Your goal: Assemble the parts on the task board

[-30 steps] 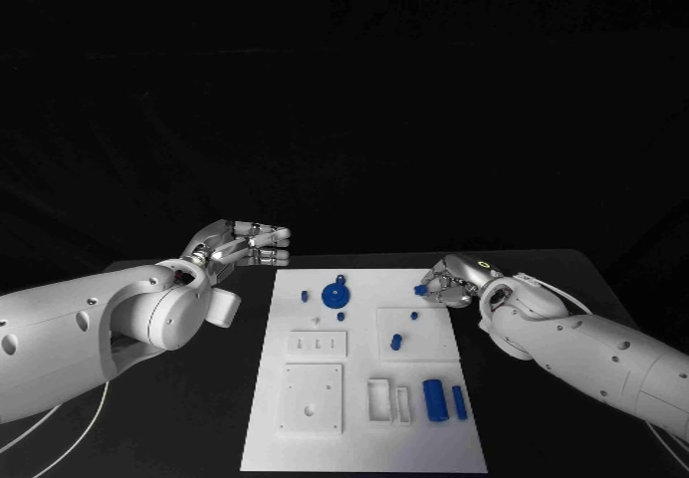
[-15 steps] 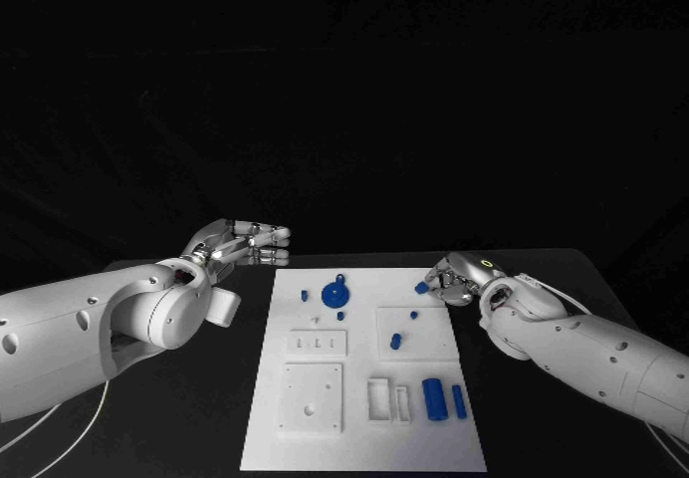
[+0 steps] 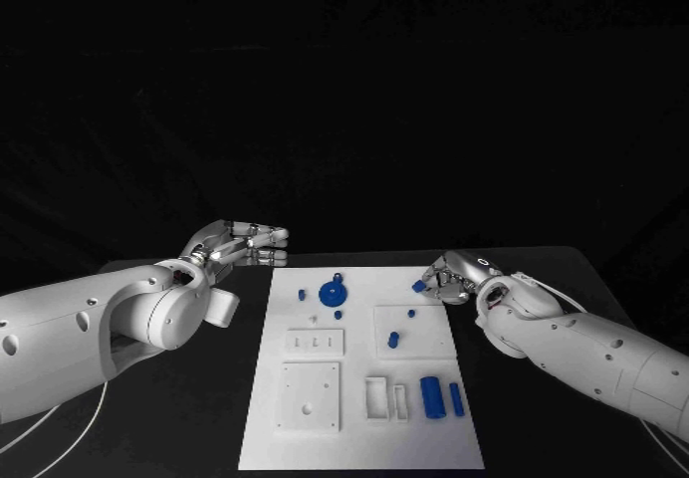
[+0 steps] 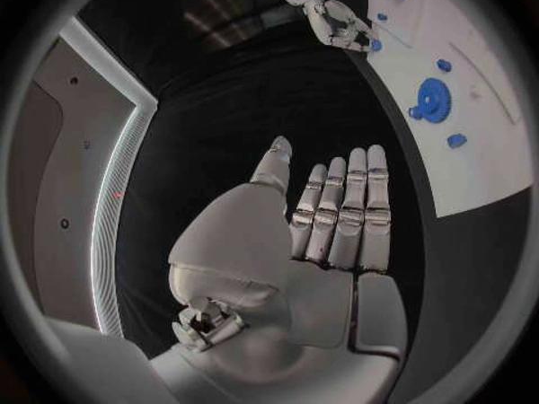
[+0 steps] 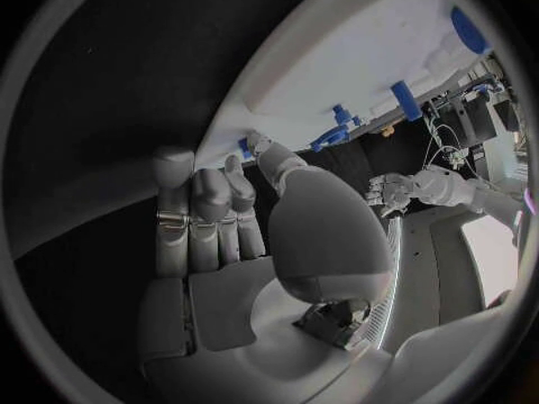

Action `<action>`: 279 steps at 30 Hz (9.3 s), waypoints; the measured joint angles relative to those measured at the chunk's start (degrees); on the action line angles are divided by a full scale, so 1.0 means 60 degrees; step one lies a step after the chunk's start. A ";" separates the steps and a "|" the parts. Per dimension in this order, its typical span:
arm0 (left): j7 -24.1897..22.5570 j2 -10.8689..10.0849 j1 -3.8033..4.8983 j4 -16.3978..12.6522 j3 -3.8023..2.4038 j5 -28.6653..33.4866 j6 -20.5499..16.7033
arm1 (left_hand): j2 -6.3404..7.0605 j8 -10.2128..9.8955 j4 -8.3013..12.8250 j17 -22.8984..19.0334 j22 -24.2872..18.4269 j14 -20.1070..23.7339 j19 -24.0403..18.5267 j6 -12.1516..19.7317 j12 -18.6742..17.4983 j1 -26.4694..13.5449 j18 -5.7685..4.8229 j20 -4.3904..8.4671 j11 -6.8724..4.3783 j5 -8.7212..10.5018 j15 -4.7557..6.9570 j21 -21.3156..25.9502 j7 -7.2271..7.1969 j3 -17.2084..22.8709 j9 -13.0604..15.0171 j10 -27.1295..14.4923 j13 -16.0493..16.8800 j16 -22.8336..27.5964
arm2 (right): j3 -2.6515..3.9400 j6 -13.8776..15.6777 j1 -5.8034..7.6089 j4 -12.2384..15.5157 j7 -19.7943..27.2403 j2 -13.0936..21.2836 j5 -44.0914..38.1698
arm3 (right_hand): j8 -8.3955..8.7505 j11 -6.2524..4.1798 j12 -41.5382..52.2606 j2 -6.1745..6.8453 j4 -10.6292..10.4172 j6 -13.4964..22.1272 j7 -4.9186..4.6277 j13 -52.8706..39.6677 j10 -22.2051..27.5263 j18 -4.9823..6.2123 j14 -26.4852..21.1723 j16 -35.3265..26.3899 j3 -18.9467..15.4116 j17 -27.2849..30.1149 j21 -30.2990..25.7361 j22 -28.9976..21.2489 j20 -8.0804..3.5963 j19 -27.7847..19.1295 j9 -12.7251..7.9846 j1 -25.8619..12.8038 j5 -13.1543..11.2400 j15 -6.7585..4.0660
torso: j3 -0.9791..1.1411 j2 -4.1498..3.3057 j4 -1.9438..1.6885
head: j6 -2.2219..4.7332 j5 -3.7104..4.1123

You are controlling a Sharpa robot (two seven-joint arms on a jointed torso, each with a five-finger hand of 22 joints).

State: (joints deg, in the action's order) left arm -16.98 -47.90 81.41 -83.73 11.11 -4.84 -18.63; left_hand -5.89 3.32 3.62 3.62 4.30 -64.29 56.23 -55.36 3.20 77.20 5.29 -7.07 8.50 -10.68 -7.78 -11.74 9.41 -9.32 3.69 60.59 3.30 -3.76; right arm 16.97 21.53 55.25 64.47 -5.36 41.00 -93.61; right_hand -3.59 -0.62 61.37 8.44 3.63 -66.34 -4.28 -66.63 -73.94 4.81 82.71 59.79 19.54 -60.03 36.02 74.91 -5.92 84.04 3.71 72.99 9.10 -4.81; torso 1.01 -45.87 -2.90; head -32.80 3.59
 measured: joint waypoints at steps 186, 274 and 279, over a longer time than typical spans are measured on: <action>0.1122 0.0312 -0.0112 0.0303 0.0004 -0.0772 0.0790 | -0.0106 0.0000 -0.0200 0.1133 0.1807 -0.1860 0.0968 -0.0395 0.0000 -0.0030 -0.0295 0.1251 -0.0565 0.0052 0.1174 -0.3371 -0.0290 -0.0305 0.0000 0.1314 0.0008 -0.4380 | 0.0017 0.0826 0.0163 0.3636 -0.0374 0.0711 -0.0359 | 0.0018 -0.0153 -0.0361 0.0031 0.0303 -0.0490 0.0084 0.0399 0.0257 0.0152 0.0014 -0.0146 0.0613 -0.0128 -0.0053 -0.0001 0.0000 -0.0001 0.0003 -0.0051 0.0205 -0.0017 | 0.0010 0.0276 0.0212 | 0.0093 -0.0200; 0.1865 0.0840 -0.0228 -0.0307 0.0200 0.0313 0.2624 | -0.1137 0.0037 0.1325 0.1021 0.2550 -0.0934 -0.0449 -0.1524 0.0000 0.0242 -0.0296 0.1196 -0.0830 0.0904 0.1074 -0.4145 -0.0562 0.1474 0.0611 0.1927 0.0011 -0.4175 | 0.0026 0.0415 0.0109 0.5604 -0.0407 0.0677 -0.0218 | 0.0056 -0.0151 -0.0362 0.0031 0.0265 -0.0423 0.0088 0.0395 0.0257 0.0151 0.0014 -0.0147 0.0524 -0.0117 -0.0053 -0.0001 0.0001 -0.0001 0.0006 -0.0051 0.0221 -0.0016 | 0.0001 0.0343 0.0236 | -0.0082 -0.0463; 0.1821 0.0843 -0.0228 -0.0308 0.0200 0.0313 0.2587 | -0.1134 0.0068 0.1477 0.1035 0.2716 -0.0989 -0.0502 -0.1622 -0.0002 0.0240 -0.0296 0.1250 -0.0916 0.0925 0.1129 -0.4336 -0.0463 0.1683 0.0612 0.2318 0.0004 -0.4213 | 0.0026 0.0414 0.0101 0.5588 -0.0404 0.0659 -0.0219 | 0.0056 -0.0151 -0.0362 0.0031 0.0265 -0.0423 0.0088 0.0396 0.0257 0.0151 0.0014 -0.0147 0.0524 -0.0117 -0.0053 -0.0001 0.0001 0.0000 0.0006 -0.0051 0.0221 -0.0016 | 0.0000 0.0343 0.0238 | -0.0070 -0.0457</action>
State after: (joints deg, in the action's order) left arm -6.05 -42.84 80.04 -85.58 12.31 -2.97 -3.11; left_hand -12.69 3.73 12.49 9.83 20.60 -70.22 53.21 -65.09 3.19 78.64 3.52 0.43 3.01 -5.13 -1.01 -37.75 6.63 0.78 7.36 74.50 3.32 -29.04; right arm 17.13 24.02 55.86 98.00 -7.79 44.95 -94.92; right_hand -3.26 -1.52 59.19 8.62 5.22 -68.88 -3.76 -64.26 -72.40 5.72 82.79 58.91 22.69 -60.73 35.70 74.90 -5.92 84.04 3.74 72.69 10.42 -4.91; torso 1.01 -43.81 -1.47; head -33.22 0.85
